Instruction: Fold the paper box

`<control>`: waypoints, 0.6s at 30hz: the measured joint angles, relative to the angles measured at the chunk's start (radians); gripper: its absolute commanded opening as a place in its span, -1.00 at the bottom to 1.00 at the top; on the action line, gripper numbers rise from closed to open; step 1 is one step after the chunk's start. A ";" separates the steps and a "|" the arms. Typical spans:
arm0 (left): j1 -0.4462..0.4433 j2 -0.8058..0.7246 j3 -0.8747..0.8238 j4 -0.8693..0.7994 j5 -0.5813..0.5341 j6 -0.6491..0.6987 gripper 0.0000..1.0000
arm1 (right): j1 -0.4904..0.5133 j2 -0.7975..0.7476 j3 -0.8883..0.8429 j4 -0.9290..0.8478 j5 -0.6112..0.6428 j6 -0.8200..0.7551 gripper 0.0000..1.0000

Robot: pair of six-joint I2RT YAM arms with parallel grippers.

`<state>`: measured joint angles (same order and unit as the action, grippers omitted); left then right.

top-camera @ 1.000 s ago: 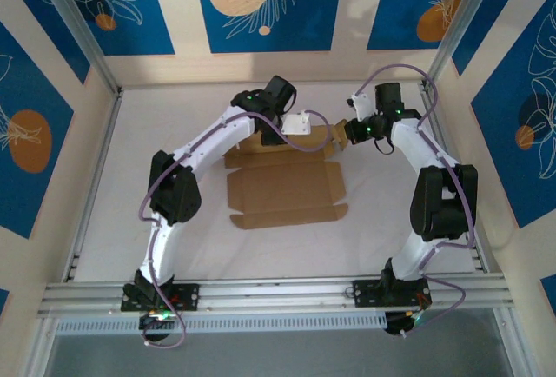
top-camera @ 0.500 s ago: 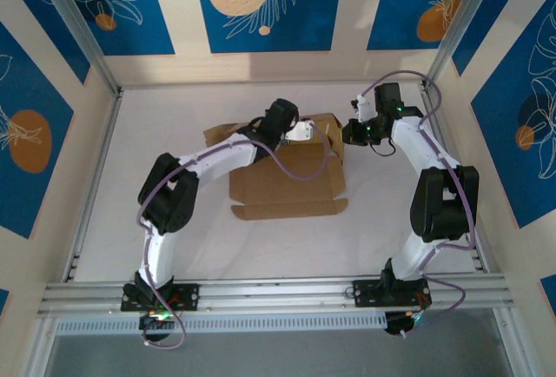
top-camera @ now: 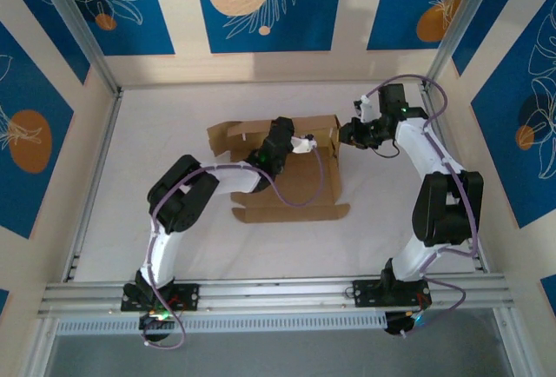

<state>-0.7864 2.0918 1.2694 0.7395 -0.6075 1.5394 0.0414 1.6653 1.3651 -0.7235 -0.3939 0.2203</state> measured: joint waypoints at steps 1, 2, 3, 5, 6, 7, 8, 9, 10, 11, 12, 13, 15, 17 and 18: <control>-0.001 0.001 0.000 0.012 -0.002 0.009 -1.00 | -0.003 0.003 0.022 -0.019 -0.035 0.007 -0.54; -0.001 0.001 0.000 0.022 -0.004 0.016 -1.00 | -0.004 0.007 0.043 -0.031 -0.059 0.016 -0.54; -0.002 0.001 0.000 0.031 -0.005 0.024 -1.00 | -0.005 0.011 0.067 -0.034 -0.085 0.026 -0.54; -0.002 0.003 0.000 0.043 -0.007 0.038 -1.00 | -0.009 0.019 0.101 -0.039 -0.123 0.044 -0.54; -0.002 0.004 0.000 0.047 -0.008 0.042 -1.00 | -0.009 0.023 0.110 -0.041 -0.136 0.051 -0.53; -0.002 0.005 0.000 0.050 -0.007 0.043 -1.00 | -0.009 0.029 0.118 -0.045 -0.146 0.056 -0.53; -0.002 0.005 0.000 0.050 -0.007 0.046 -1.00 | -0.010 0.035 0.122 -0.049 -0.153 0.061 -0.52; -0.002 0.005 0.000 0.052 -0.007 0.046 -1.00 | -0.010 0.040 0.122 -0.054 -0.151 0.068 -0.50; -0.002 0.005 0.000 0.053 -0.007 0.046 -1.00 | -0.011 0.043 0.121 -0.060 -0.141 0.073 -0.48; -0.002 0.005 0.000 0.053 -0.007 0.046 -1.00 | -0.011 0.042 0.120 -0.061 -0.127 0.077 -0.43; -0.002 0.005 0.000 0.053 -0.007 0.045 -1.00 | -0.014 0.035 0.114 -0.054 -0.101 0.087 -0.41; -0.002 0.005 0.000 0.052 -0.007 0.045 -1.00 | -0.016 0.024 0.098 -0.037 -0.078 0.090 -0.41; -0.002 0.005 -0.001 0.053 -0.007 0.045 -1.00 | -0.033 -0.037 0.040 0.010 -0.024 0.103 -0.42; -0.002 0.005 -0.007 0.054 -0.007 0.044 -1.00 | -0.063 -0.122 -0.031 0.051 0.036 0.114 -0.42; -0.002 0.005 -0.009 0.053 -0.008 0.041 -1.00 | -0.084 -0.166 -0.057 0.069 0.072 0.118 -0.43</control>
<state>-0.7879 2.0968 1.2602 0.7929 -0.6151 1.5806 -0.0425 1.4990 1.3083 -0.6548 -0.3214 0.3386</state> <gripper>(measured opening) 0.066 0.290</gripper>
